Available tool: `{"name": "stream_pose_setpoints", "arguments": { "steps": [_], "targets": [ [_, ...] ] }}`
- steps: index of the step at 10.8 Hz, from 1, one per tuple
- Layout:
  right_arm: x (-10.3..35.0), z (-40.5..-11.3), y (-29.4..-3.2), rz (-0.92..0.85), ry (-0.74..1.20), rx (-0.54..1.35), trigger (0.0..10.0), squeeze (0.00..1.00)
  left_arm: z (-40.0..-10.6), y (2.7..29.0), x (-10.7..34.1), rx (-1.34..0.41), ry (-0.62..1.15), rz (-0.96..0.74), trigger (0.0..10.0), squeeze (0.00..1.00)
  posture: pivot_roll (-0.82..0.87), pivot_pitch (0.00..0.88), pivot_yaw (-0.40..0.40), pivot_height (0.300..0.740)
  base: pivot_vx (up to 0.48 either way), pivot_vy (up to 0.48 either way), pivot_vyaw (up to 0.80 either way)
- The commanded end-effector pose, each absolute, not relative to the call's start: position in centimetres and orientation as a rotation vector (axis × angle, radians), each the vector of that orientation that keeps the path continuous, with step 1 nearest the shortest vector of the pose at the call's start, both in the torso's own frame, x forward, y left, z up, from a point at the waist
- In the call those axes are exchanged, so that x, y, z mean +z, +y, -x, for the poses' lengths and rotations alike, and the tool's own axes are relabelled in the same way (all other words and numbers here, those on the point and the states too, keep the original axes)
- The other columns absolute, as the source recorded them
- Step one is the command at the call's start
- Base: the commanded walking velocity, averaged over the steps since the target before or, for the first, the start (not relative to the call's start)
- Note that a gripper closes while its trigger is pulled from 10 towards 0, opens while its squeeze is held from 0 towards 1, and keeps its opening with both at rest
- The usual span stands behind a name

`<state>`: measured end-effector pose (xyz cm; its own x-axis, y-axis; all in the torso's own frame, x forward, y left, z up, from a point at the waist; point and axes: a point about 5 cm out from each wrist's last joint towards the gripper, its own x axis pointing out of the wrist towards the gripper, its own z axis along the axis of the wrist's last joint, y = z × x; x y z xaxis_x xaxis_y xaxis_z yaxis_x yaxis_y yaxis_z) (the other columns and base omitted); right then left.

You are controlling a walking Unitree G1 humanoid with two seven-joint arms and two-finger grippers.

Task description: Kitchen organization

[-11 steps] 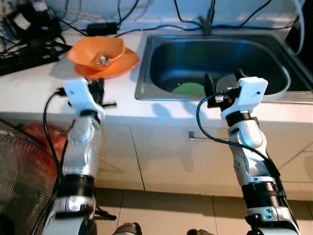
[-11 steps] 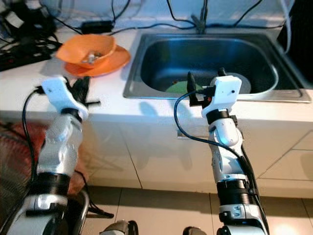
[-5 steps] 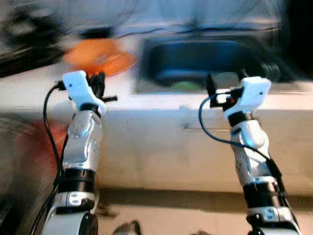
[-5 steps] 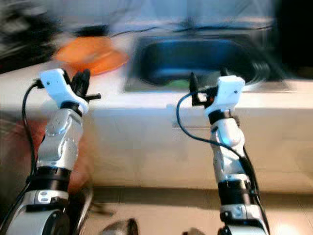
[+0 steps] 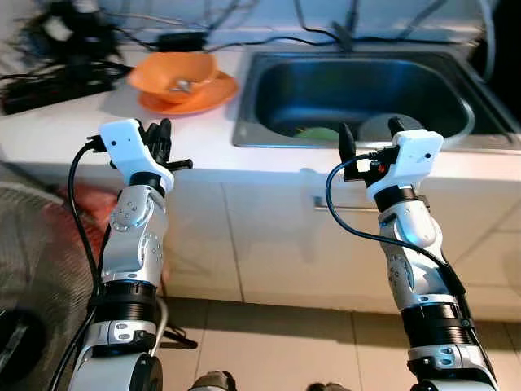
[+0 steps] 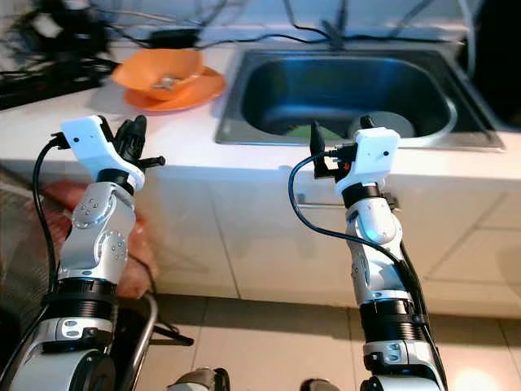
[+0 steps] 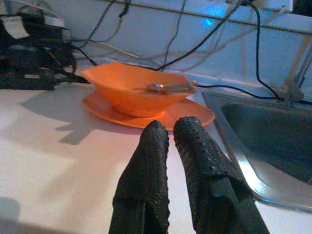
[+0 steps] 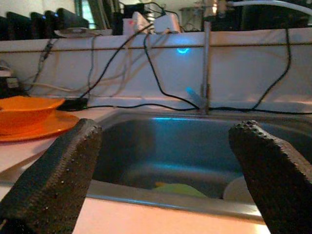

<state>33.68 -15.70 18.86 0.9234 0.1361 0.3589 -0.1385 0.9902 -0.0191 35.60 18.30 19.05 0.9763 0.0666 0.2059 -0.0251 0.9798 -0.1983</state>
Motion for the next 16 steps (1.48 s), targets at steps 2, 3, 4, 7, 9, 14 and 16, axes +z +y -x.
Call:
{"name": "stream_pose_setpoints", "arguments": {
  "steps": [2,3,4,7,9,14,16],
  "targets": [
    [19.0,-33.8,-15.6,-0.004,-0.367,0.143,10.0,0.00,-35.5,18.5,19.1,0.052,-0.216,0.186,10.0,0.00,0.04,0.100,0.075,0.740,0.000,0.000,0.00],
    [19.0,-33.8,-15.6,-0.003,-0.366,0.143,10.0,0.00,-35.6,18.6,19.2,0.053,-0.217,0.184,10.0,0.00,0.03,0.096,0.075,0.740,0.000,0.000,0.00],
    [19.0,-33.7,-15.6,-0.002,-0.366,0.144,10.0,0.00,-35.6,18.6,19.2,0.054,-0.220,0.181,10.0,0.00,0.03,0.094,0.075,0.740,0.000,0.000,0.00],
    [18.7,-33.5,-15.5,0.004,-0.355,0.149,10.0,0.00,-35.5,18.6,19.2,0.053,-0.223,0.156,10.0,0.00,0.03,0.098,0.073,0.740,0.000,0.000,0.00],
    [18.6,-33.3,-15.4,0.005,-0.346,0.155,10.0,0.00,-35.3,18.4,19.1,0.043,-0.218,0.133,10.0,0.00,0.03,0.116,0.068,0.740,0.000,0.000,0.00],
    [18.5,-33.1,-15.1,0.008,-0.326,0.177,10.0,0.00,-35.8,18.5,19.5,0.056,-0.213,0.153,10.0,0.00,0.04,0.148,0.050,0.740,0.000,0.000,0.00],
    [18.6,-33.2,-15.2,0.011,-0.326,0.172,10.0,0.00,-36.6,18.3,19.7,0.062,-0.197,0.145,10.0,0.00,0.03,0.150,0.055,0.740,0.000,0.000,0.00]
  ]
}}
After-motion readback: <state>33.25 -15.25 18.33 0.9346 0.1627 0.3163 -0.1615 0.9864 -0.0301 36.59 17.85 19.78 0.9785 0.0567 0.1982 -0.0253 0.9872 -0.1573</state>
